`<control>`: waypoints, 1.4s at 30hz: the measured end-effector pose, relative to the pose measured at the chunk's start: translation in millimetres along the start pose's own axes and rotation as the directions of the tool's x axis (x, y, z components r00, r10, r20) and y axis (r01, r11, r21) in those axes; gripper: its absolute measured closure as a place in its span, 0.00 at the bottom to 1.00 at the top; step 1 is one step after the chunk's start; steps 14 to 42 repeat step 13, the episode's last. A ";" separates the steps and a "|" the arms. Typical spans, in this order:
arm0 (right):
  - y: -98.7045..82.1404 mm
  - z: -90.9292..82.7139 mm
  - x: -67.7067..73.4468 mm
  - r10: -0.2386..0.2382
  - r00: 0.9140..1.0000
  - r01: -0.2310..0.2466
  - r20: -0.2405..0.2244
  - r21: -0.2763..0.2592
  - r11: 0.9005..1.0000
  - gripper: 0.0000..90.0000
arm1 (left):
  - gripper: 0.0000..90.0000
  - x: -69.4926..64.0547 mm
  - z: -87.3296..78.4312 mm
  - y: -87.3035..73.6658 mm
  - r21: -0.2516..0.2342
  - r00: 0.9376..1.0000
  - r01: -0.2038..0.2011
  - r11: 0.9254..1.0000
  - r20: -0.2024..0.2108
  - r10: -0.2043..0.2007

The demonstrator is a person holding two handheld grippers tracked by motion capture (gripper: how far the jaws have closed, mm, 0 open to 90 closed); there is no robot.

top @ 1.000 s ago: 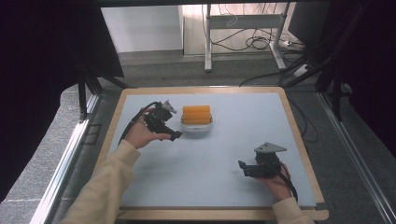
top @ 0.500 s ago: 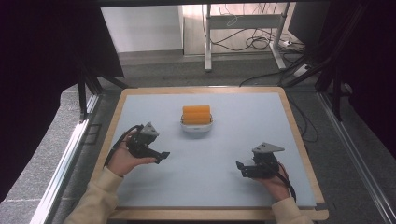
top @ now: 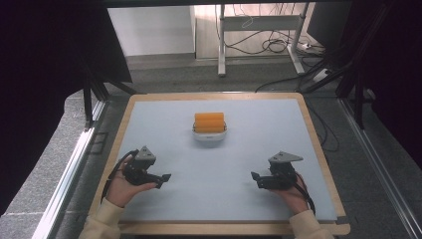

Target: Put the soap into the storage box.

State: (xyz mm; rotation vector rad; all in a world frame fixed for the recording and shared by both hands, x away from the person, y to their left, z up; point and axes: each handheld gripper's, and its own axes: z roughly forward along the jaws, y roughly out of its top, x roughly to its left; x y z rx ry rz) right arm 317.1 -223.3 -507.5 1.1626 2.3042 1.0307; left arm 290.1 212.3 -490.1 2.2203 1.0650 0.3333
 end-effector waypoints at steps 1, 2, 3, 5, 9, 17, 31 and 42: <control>0.3 0.0 0.1 0.000 1.000 0.000 0.002 0.000 1.000 0.19 | 0.19 0.0 -0.4 0.3 -0.002 1.000 -0.001 1.000 0.000 0.001; 0.6 0.0 0.0 -0.001 1.000 0.001 0.004 -0.002 1.000 0.19 | 0.19 -0.3 -1.1 0.9 -0.008 1.000 0.001 1.000 0.001 -0.001; 0.8 -0.3 -0.3 0.000 1.000 0.000 0.005 -0.005 1.000 0.19 | 0.19 -0.5 -1.6 1.4 -0.012 1.000 0.001 1.000 0.000 -0.001; 0.9 -0.9 -1.0 0.001 1.000 -0.001 0.009 -0.010 1.000 0.19 | 0.19 -1.4 -2.6 2.7 -0.019 1.000 0.001 1.000 -0.001 -0.002; 1.4 -2.9 -1.3 0.007 1.000 -0.007 0.013 -0.023 1.000 0.19 | 0.19 -3.5 -1.9 3.8 -0.020 1.000 -0.009 1.000 -0.002 0.009; 2.0 -6.4 -1.7 0.015 1.000 -0.015 0.020 -0.044 0.999 0.19 | 0.19 -3.2 -2.4 3.7 -0.024 1.000 -0.011 1.000 -0.003 0.011; 2.0 -6.4 -1.7 0.015 1.000 -0.015 0.020 -0.044 0.999 0.19 | 0.19 -3.2 -2.4 3.7 -0.024 1.000 -0.011 1.000 -0.003 0.011; 2.0 -6.4 -1.7 0.015 1.000 -0.015 0.020 -0.044 0.999 0.19 | 0.19 -3.2 -2.4 3.7 -0.024 1.000 -0.011 1.000 -0.003 0.011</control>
